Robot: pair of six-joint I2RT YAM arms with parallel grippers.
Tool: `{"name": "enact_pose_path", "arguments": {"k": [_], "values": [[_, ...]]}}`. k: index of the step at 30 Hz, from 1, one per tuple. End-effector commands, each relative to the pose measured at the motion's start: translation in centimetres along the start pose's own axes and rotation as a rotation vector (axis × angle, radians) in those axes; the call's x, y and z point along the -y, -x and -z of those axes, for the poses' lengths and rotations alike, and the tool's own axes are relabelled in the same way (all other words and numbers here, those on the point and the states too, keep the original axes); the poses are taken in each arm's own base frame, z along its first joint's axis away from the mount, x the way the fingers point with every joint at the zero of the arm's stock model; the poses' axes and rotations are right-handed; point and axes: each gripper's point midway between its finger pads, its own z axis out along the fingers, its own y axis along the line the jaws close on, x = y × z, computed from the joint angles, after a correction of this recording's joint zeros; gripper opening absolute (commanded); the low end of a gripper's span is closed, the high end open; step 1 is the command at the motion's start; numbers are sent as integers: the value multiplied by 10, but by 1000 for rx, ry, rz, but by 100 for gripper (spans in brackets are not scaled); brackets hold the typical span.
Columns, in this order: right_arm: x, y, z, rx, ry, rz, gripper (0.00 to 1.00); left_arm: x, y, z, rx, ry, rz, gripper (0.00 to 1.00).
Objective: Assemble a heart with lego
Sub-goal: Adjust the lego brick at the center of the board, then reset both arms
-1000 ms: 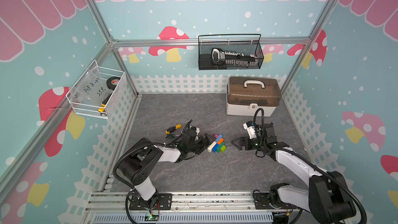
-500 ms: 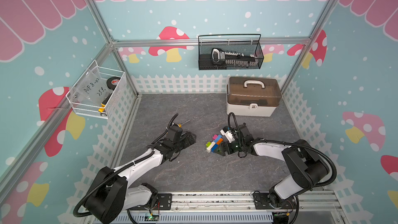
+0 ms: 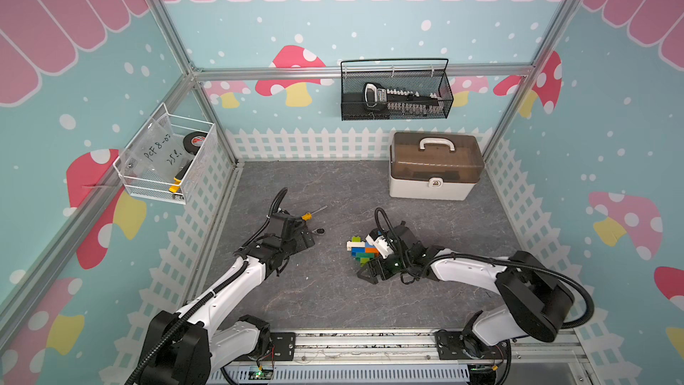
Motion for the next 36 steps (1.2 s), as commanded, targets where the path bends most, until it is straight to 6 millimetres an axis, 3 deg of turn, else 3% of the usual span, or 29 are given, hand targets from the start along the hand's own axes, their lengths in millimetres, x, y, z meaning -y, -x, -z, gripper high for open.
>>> {"name": "enact_pose_path", "arguments": {"k": [1,5,7,10,13,17,18,20,22,23,26,36], "values": [[66,23,63,104,-415,95,99,-16,49,16,181,132,-149,99],[154,59,154,307,-857,81,99,-33,86,10,429,232,-302,99],[187,68,181,390,-1009,66,99,-41,93,2,539,218,-329,99],[222,74,184,456,-1102,136,99,-51,103,-13,641,157,-277,100],[256,65,173,450,-1126,118,99,-27,108,-29,634,69,-404,100],[261,81,176,593,-1053,142,99,-41,101,-42,680,8,-352,100],[265,81,172,606,-1040,148,99,-39,105,-40,725,-6,-360,100],[277,70,180,634,-1047,74,99,-38,99,-50,613,-10,-372,99],[276,68,180,742,-996,95,99,-44,106,-54,625,-2,-337,100],[279,64,175,672,-968,73,99,-54,109,-55,593,51,-296,100],[284,64,176,669,-951,46,99,-55,108,-50,634,56,-291,100],[283,65,177,694,-953,57,99,-50,110,-52,645,95,-320,100]]}}
